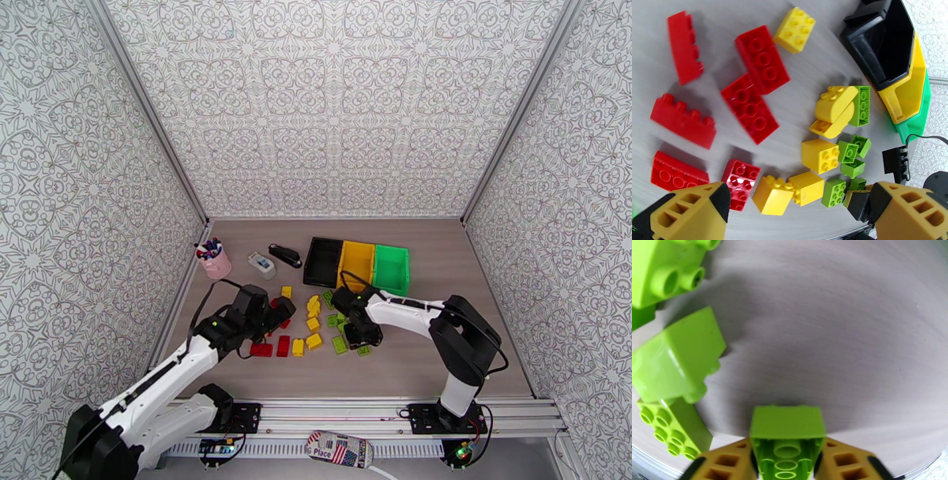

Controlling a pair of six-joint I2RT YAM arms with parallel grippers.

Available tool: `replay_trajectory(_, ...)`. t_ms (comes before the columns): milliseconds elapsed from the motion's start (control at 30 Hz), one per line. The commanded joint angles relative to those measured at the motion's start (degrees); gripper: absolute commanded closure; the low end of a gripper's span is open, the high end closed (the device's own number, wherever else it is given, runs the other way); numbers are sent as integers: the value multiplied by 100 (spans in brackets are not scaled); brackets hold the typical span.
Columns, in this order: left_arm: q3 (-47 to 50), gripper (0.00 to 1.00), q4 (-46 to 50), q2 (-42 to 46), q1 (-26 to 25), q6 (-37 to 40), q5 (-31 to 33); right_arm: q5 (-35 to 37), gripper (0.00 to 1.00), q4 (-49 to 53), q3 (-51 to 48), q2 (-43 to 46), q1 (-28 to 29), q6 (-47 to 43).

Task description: Sort the legos into containers by color

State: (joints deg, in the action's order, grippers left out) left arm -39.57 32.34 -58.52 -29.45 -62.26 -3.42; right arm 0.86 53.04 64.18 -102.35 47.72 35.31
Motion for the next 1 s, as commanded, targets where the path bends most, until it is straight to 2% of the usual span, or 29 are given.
replay_trajectory(0,-382,1,-92,-281,37,432,-188,-42,71,-22,124,169,-184,129)
replay_trajectory(267,-1563,1,-289,-1645,28,1250,-756,-186,76,126,475,754,-1165,69)
replay_trajectory(500,-3463,1,-109,-3272,-154,2087,-1446,-203,77,302,1334,831,-2332,11)
replay_trajectory(767,-5340,1,158,-4712,-471,2444,-1863,-128,77,608,2467,238,-3362,-57)
replay_trajectory(967,-6079,1,483,-5184,-553,2640,-1877,-173,77,834,3224,-424,-3616,-238)
